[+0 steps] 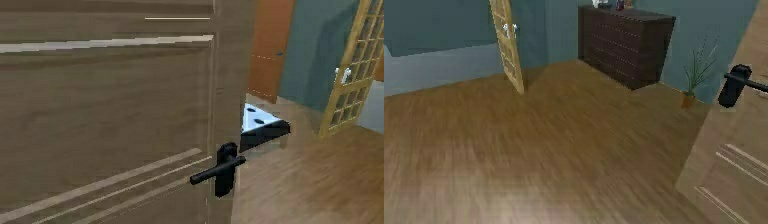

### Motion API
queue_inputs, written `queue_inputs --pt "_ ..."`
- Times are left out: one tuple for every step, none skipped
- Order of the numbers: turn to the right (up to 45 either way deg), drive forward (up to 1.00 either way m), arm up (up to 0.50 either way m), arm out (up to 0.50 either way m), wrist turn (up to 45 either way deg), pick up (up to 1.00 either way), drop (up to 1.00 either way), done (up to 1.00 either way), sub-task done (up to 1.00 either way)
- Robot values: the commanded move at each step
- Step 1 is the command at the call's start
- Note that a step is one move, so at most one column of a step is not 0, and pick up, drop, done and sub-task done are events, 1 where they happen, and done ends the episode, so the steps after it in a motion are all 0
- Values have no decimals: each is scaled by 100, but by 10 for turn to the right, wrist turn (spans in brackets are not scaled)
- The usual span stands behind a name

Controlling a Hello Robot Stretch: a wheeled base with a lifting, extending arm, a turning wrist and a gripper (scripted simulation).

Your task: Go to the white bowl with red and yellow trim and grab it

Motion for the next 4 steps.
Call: queue_inputs --pt "-450 0 0 0 0 0 0 0 0" --pt "-450 0 0 0 0 0 0 0 0" --pt "-150 0 0 0 0 0 0 0 0" --pt "0 65 0 0 0 0 0 0 0"
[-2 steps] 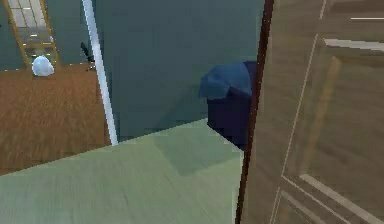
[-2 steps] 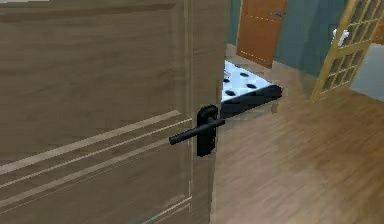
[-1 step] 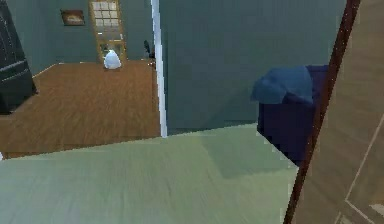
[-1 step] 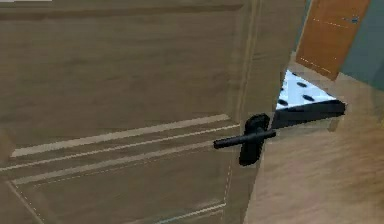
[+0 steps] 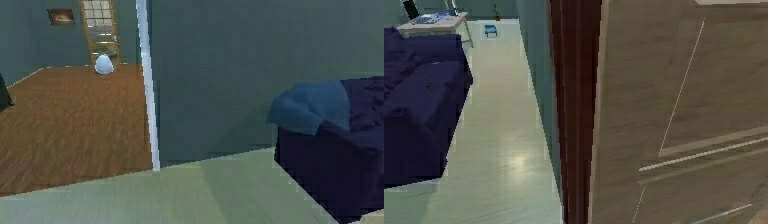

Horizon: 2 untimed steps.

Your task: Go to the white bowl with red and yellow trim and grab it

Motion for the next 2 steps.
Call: queue_inputs --pt "210 0 0 0 0 0 0 0 0" --pt "0 25 0 0 0 0 0 0 0"
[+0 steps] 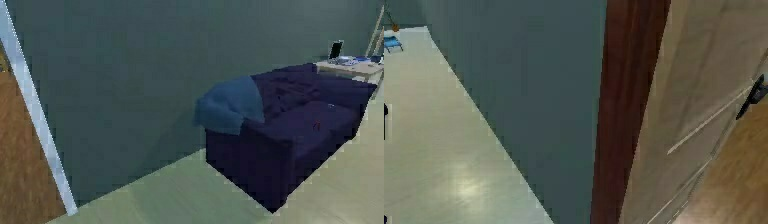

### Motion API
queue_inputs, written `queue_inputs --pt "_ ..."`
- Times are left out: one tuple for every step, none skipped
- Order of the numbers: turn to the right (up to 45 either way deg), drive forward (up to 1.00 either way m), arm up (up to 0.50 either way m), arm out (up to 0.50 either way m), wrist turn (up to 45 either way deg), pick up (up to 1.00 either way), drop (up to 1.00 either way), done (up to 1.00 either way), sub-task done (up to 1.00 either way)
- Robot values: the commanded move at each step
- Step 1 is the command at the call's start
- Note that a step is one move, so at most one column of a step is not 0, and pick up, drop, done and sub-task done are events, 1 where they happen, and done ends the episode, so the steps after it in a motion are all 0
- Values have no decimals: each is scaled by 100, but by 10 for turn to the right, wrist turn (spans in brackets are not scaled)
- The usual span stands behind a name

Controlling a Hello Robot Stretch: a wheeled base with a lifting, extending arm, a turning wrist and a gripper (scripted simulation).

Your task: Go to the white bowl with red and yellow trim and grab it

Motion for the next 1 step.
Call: queue_inputs --pt "450 0 0 0 0 0 0 0 0"
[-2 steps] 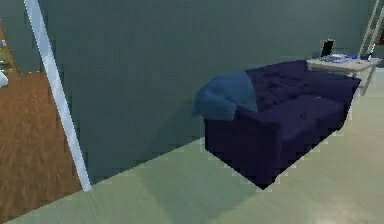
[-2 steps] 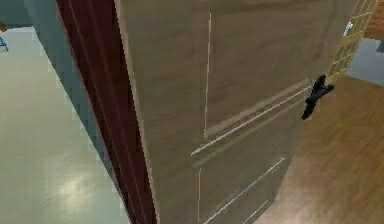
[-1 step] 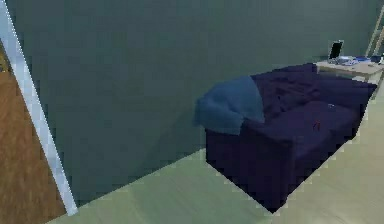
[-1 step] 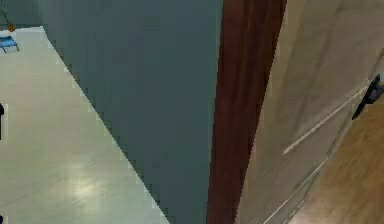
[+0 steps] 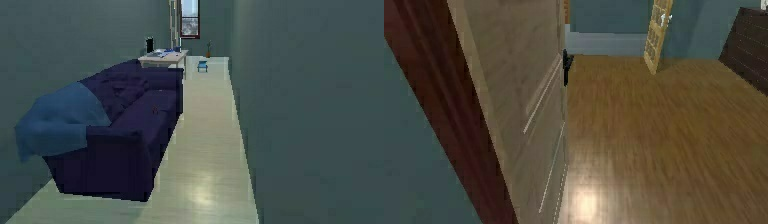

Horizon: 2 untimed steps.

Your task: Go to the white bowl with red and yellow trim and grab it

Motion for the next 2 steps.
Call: queue_inputs --pt "60 0 0 0 0 0 0 0 0" --pt "0 100 0 0 0 0 0 0 0"
